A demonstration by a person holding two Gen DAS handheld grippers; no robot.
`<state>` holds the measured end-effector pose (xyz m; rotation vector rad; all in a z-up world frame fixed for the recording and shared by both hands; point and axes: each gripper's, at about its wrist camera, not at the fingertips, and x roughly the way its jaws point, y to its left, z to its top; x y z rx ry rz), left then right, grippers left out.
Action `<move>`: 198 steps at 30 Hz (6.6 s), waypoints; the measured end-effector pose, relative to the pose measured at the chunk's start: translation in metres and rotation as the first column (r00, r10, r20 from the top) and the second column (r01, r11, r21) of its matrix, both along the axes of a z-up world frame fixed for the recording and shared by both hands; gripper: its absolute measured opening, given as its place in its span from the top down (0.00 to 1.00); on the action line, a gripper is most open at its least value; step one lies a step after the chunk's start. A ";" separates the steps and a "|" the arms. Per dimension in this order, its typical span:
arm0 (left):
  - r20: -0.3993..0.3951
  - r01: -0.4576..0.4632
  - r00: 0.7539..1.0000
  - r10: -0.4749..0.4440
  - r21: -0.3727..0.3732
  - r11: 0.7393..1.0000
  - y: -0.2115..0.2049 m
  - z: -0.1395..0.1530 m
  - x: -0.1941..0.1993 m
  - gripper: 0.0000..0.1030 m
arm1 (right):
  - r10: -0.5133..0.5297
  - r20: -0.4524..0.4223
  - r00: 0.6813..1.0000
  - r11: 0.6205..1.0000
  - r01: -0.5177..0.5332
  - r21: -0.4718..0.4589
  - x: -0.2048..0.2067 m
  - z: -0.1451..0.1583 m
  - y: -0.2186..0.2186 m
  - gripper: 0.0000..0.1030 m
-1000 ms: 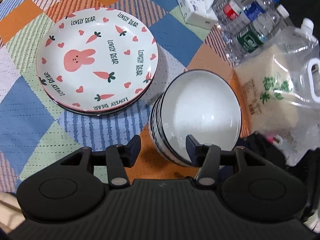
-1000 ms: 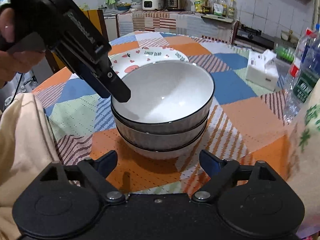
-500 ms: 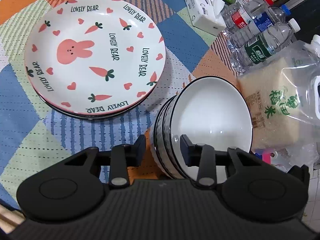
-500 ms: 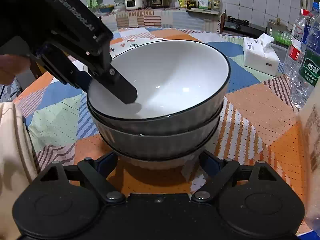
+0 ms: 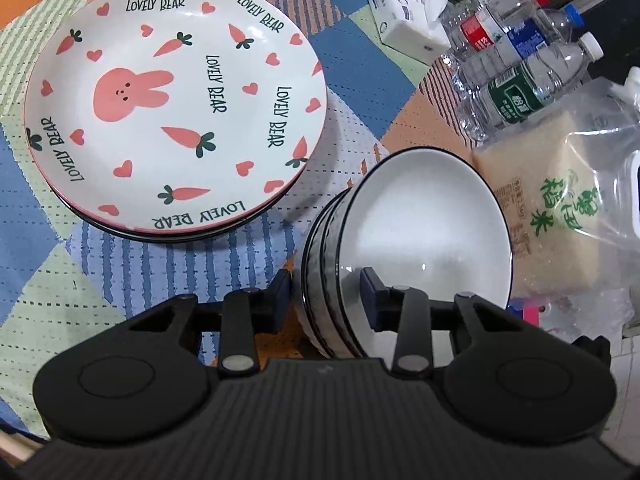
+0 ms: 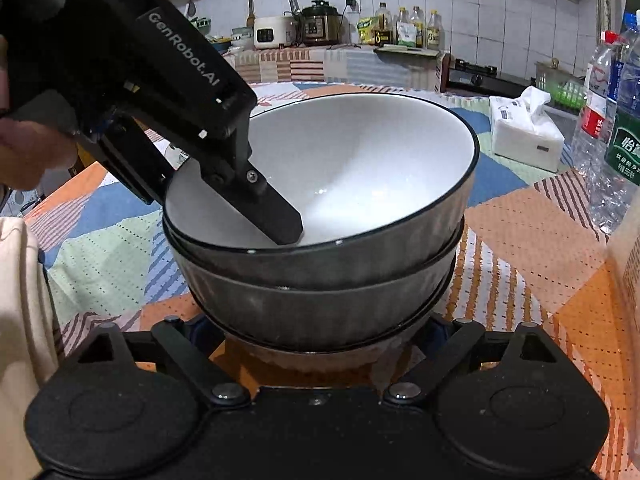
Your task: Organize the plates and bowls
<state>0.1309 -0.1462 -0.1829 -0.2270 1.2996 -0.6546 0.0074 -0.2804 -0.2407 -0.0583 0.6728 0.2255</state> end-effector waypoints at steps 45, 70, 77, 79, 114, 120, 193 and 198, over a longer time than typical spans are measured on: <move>0.240 -0.161 0.959 0.153 0.015 0.987 0.091 0.112 0.080 0.65 | 0.228 0.195 0.954 0.973 -0.218 -0.068 0.101 0.089 0.063 0.09; 0.166 -0.196 0.968 0.187 0.041 0.980 0.094 0.033 0.114 0.65 | 0.236 0.073 0.969 0.969 -0.228 -0.095 0.138 0.035 0.076 0.09; 0.199 -0.171 0.968 0.152 0.083 0.982 0.085 0.033 0.109 0.65 | 0.230 0.061 0.971 0.972 -0.226 -0.070 0.141 0.029 0.071 0.09; 0.195 -0.176 0.968 0.157 0.082 0.981 0.085 0.033 0.110 0.65 | 0.224 0.061 0.973 0.973 -0.221 -0.062 0.141 0.029 0.071 0.09; 0.577 -0.261 0.798 0.175 0.069 0.963 0.124 0.145 -0.033 0.35 | -0.238 0.034 0.971 0.969 0.240 -0.058 0.057 0.102 0.041 0.02; 0.609 -0.303 0.768 0.201 0.069 0.950 0.149 0.167 -0.070 0.18 | -0.268 -0.070 0.961 0.960 0.261 -0.102 0.047 0.135 0.042 0.02; 0.670 -0.358 0.727 0.151 0.182 0.916 0.150 0.145 -0.127 0.07 | -0.337 0.021 0.941 0.933 0.337 -0.123 -0.057 0.179 0.097 0.03; 0.676 -0.367 0.718 0.165 0.166 0.915 0.152 0.145 -0.128 0.07 | -0.339 0.016 0.941 0.933 0.338 -0.122 -0.056 0.178 0.097 0.03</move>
